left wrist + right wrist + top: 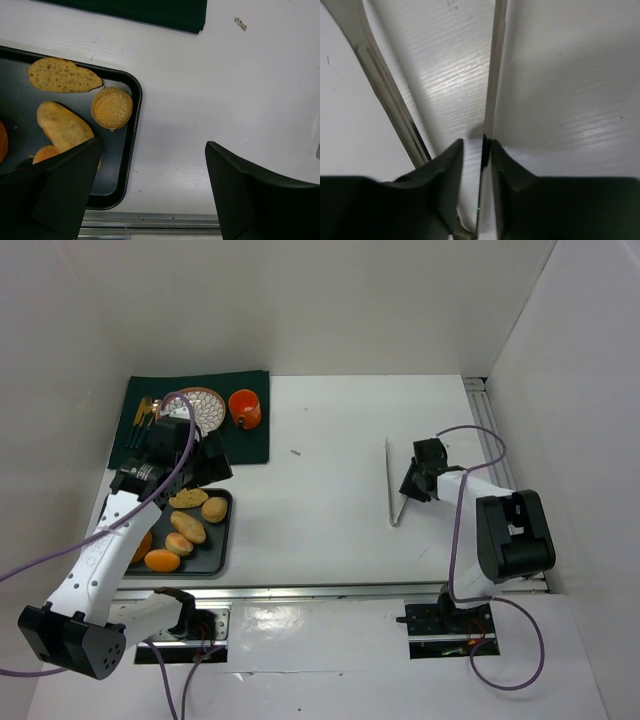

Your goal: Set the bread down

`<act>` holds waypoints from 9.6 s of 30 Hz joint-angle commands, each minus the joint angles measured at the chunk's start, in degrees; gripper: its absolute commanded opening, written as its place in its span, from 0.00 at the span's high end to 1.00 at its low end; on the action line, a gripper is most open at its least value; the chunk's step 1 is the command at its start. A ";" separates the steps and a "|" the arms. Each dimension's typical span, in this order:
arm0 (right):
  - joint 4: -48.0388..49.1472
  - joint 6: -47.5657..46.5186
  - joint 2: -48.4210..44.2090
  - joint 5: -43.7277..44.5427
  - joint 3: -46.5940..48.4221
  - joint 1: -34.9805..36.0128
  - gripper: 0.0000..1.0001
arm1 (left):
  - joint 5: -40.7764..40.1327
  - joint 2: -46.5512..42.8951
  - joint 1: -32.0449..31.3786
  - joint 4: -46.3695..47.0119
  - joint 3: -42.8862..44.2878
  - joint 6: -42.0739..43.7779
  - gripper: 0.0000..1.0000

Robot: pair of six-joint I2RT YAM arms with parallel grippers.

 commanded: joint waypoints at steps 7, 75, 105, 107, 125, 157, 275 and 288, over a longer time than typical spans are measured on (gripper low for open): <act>-3.05 2.16 -3.91 1.67 3.95 11.65 0.92 | -2.18 -0.87 0.22 0.78 0.16 1.51 0.02; -16.33 11.75 -29.22 18.98 8.18 18.10 0.01 | -8.77 47.03 -27.20 12.56 8.07 -17.73 0.01; -7.72 7.27 -25.89 5.89 4.31 9.74 0.01 | -7.02 0.64 -27.72 -32.79 0.25 -28.44 0.64; -7.72 6.66 -25.36 5.36 4.31 9.13 0.01 | -3.95 -3.23 -27.72 -32.79 -1.32 -31.25 0.61; -6.14 3.31 -26.94 -0.09 2.03 4.12 0.01 | 1.96 -11.85 -27.12 -32.79 -6.34 -45.59 0.48; -6.66 2.78 -25.89 -2.29 3.08 3.50 0.01 | 0.19 -5.00 -6.02 -23.23 -4.31 -21.43 0.42; 0.90 4.89 -12.61 -8.44 4.58 11.33 0.01 | 5.29 -13.61 16.92 -32.79 -3.43 -14.48 0.42; 1.42 4.89 -12.61 -8.97 4.05 11.33 0.01 | 3.62 -11.41 16.92 -32.79 -4.76 -14.57 0.58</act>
